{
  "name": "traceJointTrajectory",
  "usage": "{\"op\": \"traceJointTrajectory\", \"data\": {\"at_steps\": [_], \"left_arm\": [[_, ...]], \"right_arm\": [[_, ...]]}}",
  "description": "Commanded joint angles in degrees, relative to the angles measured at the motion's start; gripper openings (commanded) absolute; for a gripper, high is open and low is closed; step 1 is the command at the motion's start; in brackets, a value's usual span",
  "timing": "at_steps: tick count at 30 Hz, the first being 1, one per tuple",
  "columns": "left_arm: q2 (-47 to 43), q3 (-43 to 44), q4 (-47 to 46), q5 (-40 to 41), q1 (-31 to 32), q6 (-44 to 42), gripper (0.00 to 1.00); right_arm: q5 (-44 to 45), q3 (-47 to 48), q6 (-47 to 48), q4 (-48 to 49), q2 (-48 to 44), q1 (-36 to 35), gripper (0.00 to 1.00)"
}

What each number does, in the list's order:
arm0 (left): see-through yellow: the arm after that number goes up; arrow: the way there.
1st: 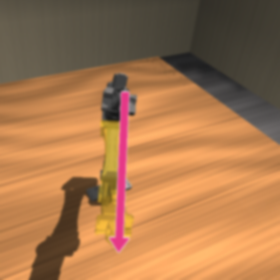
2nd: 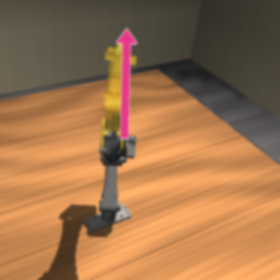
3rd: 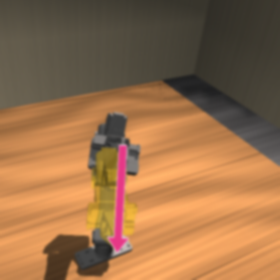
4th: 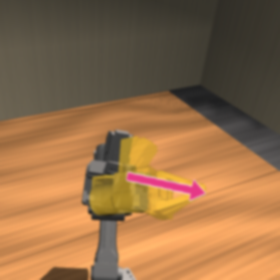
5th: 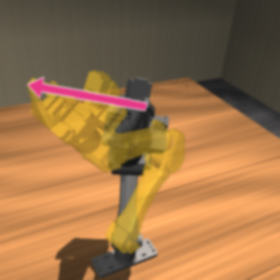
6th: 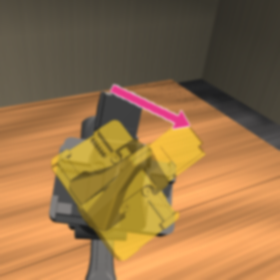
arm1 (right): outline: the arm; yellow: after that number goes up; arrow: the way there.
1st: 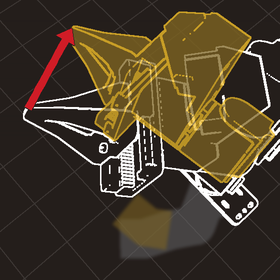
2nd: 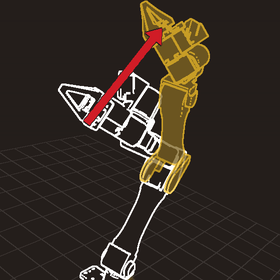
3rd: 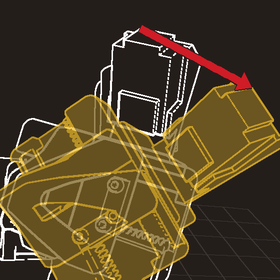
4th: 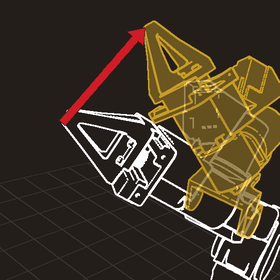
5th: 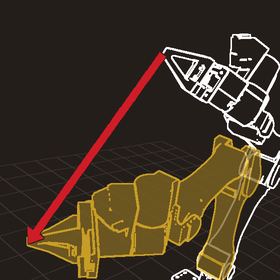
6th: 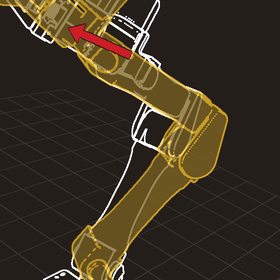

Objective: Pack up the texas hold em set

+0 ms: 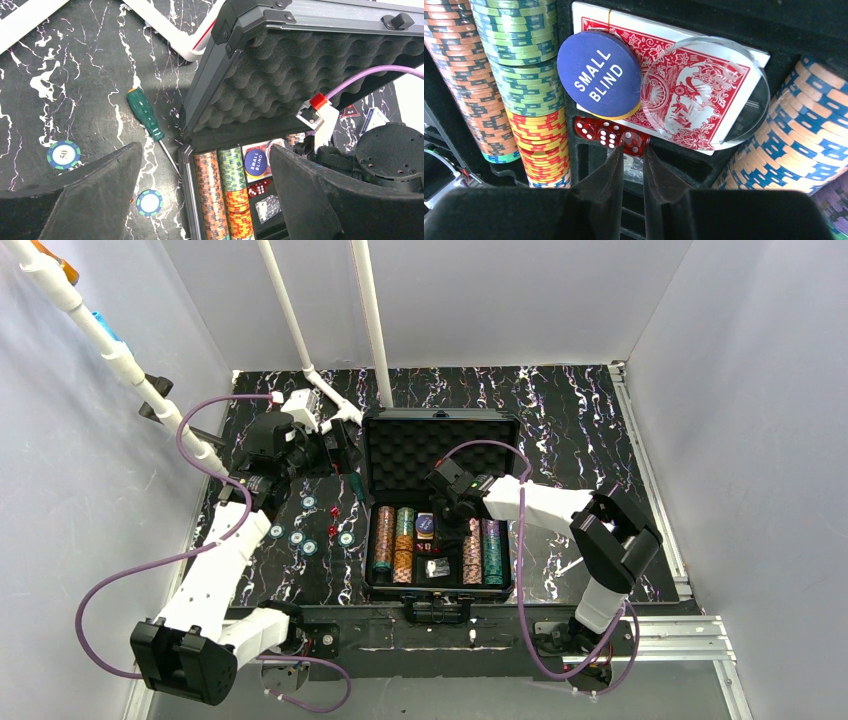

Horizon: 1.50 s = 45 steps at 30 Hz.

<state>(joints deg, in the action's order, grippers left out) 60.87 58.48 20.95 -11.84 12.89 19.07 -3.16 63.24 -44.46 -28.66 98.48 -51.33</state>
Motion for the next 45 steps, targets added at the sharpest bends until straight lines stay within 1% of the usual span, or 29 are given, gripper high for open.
{"op": "traceJointTrajectory", "data": {"at_steps": [1,6,12,18,21,23,25,27,32,36,40,45], "left_arm": [[0.22,0.03,-0.03,-0.11,0.36,-0.54,0.99],[0.37,0.00,-0.03,-0.01,0.34,-0.61,0.99],[0.78,-0.01,-0.03,0.02,0.47,-0.61,0.99],[0.94,-0.01,-0.04,-0.12,0.40,-0.53,1.00],[0.94,-0.06,-0.03,0.01,0.47,-0.50,1.00],[0.91,-0.05,-0.03,0.13,0.54,-0.61,0.99],[0.92,-0.03,0.05,0.22,0.54,-0.61,1.00],[0.90,0.09,0.00,-0.13,0.51,-0.53,0.99],[0.68,0.05,-0.03,-0.25,0.64,-0.47,0.99],[0.57,-0.07,0.05,0.32,0.71,-0.61,0.99],[0.64,-0.02,0.06,0.23,0.67,-0.69,1.00],[0.75,-0.05,0.06,0.23,0.75,-0.69,0.99]], "right_arm": [[2.91,0.67,1.67,2.03,1.80,0.40,0.10],[7.83,1.42,3.16,0.87,1.80,0.46,0.02],[9.99,1.38,4.31,1.95,1.15,0.42,0.01],[9.64,2.03,5.42,3.22,2.16,0.40,0.03],[8.40,2.25,4.35,2.98,2.22,0.63,0.02],[7.47,1.73,3.39,2.10,1.19,0.69,0.06],[5.57,-1.04,3.29,4.12,-1.55,0.69,0.17],[3.91,-3.57,4.13,7.19,-2.97,0.70,0.21],[3.58,-7.29,6.92,13.36,-3.07,0.71,0.25],[4.35,-9.08,6.89,15.37,-3.00,0.65,0.29],[5.55,-10.51,6.92,16.85,-2.55,0.64,0.30],[4.85,-13.85,6.72,21.25,-3.82,0.86,0.33]]}}
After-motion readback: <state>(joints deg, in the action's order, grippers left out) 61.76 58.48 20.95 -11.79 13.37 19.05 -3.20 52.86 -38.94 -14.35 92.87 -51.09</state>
